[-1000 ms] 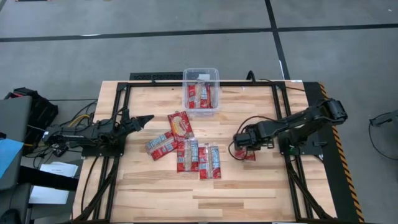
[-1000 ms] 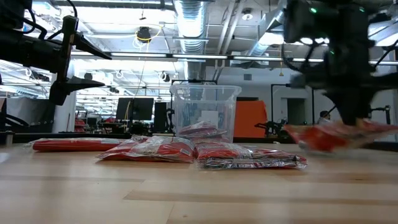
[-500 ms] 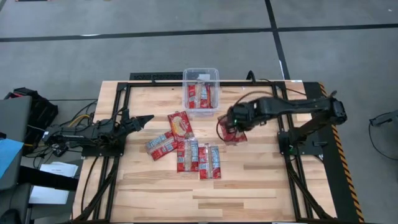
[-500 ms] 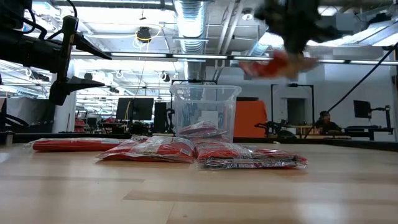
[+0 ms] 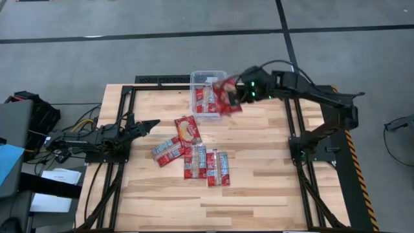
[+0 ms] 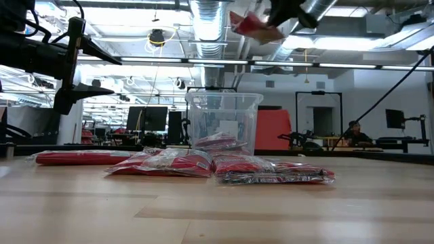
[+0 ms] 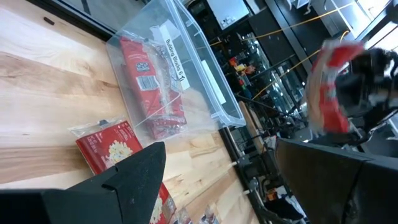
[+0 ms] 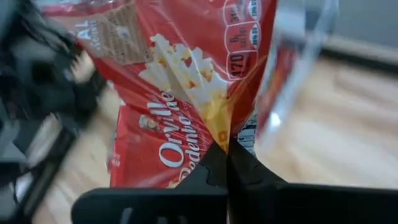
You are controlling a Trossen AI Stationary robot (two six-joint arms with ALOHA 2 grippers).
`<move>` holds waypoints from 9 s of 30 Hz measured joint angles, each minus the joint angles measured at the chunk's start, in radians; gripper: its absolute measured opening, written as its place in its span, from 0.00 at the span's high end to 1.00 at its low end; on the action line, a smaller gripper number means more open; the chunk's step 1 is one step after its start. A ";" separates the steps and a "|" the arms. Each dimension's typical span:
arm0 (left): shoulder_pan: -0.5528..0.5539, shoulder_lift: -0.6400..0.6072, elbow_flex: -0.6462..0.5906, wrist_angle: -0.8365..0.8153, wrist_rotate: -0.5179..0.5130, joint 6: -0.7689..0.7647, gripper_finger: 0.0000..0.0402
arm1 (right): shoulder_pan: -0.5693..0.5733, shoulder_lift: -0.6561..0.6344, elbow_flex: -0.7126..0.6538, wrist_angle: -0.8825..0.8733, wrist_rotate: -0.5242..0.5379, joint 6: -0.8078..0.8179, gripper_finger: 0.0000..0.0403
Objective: Sort popcorn bags into baskets
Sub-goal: Put the red popcorn bag into the transparent bin
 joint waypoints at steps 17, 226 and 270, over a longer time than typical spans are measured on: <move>0.000 0.000 0.000 0.000 0.001 -0.002 0.27 | -0.204 0.375 -0.001 0.436 -0.143 -0.002 0.96; 0.000 0.067 0.000 -0.010 0.252 -0.094 0.27 | 0.405 0.843 0.162 0.226 -0.073 0.438 0.47; -0.181 0.253 0.001 -0.048 0.661 -0.175 0.27 | 0.498 0.850 0.526 -0.241 0.002 0.183 0.32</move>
